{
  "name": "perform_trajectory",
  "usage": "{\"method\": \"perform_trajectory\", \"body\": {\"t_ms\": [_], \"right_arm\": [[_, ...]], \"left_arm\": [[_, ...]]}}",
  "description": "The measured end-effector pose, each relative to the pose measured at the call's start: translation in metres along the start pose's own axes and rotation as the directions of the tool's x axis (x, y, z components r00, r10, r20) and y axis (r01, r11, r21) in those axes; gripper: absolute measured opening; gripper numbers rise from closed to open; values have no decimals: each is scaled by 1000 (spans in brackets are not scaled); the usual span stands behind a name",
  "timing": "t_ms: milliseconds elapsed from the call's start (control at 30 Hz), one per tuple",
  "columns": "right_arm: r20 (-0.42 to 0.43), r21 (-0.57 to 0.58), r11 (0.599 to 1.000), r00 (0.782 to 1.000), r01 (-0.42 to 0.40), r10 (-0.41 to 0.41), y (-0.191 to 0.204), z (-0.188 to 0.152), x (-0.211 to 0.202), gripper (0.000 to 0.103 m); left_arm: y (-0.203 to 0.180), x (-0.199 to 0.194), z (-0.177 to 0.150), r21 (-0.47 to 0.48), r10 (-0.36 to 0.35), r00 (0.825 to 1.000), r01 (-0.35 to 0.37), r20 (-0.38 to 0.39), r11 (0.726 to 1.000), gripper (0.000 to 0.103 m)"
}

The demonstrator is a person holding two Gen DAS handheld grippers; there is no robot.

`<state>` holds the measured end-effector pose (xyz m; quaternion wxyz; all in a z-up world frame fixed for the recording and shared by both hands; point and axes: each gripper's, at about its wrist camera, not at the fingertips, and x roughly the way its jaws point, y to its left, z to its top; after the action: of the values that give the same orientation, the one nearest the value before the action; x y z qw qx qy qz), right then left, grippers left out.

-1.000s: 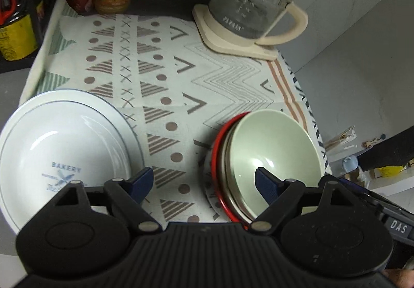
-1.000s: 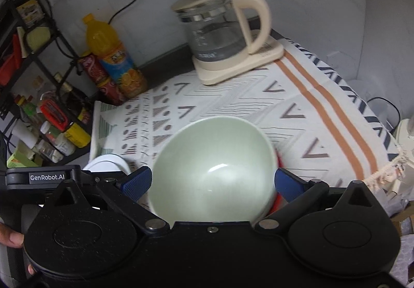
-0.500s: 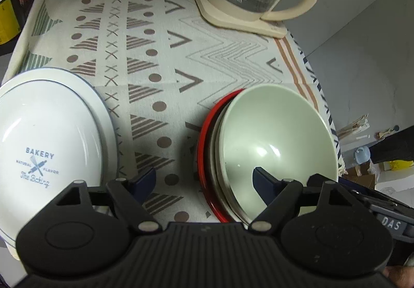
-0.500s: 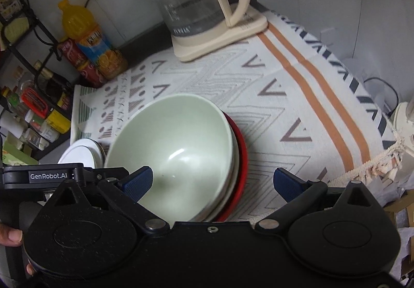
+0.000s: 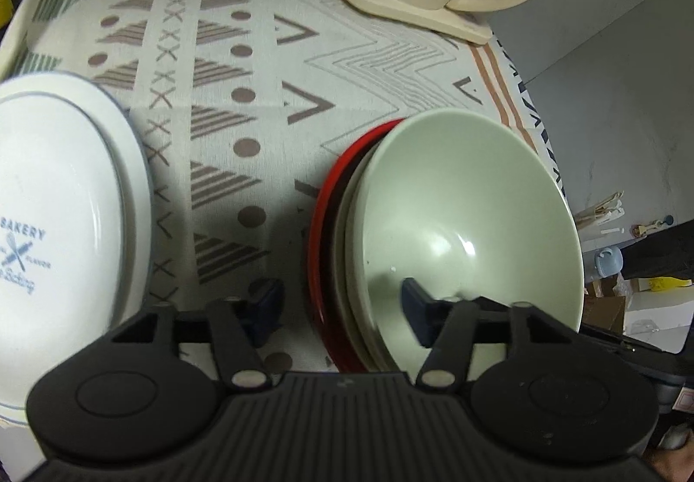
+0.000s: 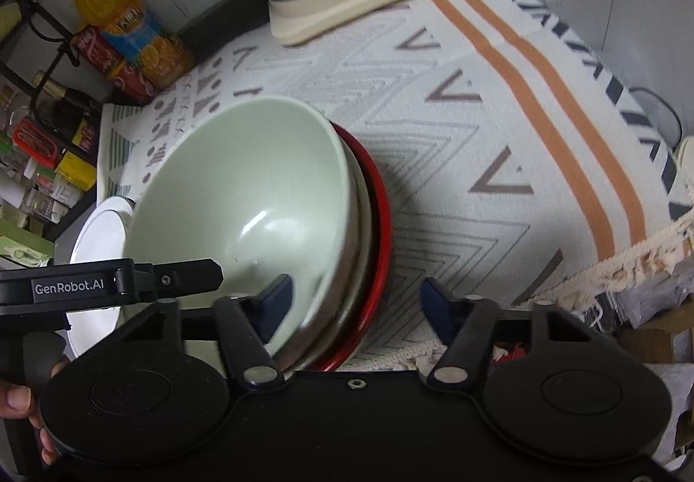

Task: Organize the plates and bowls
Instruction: 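Close both grippers on the rim of the red and green bowl stack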

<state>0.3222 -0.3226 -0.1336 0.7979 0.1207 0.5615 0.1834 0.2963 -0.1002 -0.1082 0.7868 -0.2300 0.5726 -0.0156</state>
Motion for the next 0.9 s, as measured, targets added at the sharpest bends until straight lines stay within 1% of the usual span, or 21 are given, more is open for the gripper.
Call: {"method": "perform_trajectory", "body": {"t_ms": [67,100,133,267,333,433,533,900], "right_arm": [[-3,1,1000,1000,-17,17,-1,0,2,51],[-5,-6,1000,1000,-22,22,0,1,4,47],[-8,-12,1000,1000,-19,19,1,2,4,46],[-15,-40,999,1000,-4,3,4,4,6,44],[-17,-51,999,1000,-10,9,3,5,6,43],[-12,-36,999,1000,-20,19,-1,7,5,40],[-4,-38,999,1000,-10,10,1,7,5,38],[36,-43,998,999,-38,39,13,6,-1,38]], "left_arm": [[-1,2,0,5,12,1000,-12,-5,1000,40],[-2,3,0,9,18,1000,-18,-2,1000,39],[-2,3,1,11,24,1000,-24,1,1000,37],[-2,3,1,8,31,999,-31,7,999,36],[-2,3,-1,9,39,999,-39,17,999,33],[-4,3,-3,21,49,999,-50,20,999,33],[-3,2,-4,16,52,998,-52,18,999,33],[6,-16,-3,5,52,997,-52,49,999,33]]}}
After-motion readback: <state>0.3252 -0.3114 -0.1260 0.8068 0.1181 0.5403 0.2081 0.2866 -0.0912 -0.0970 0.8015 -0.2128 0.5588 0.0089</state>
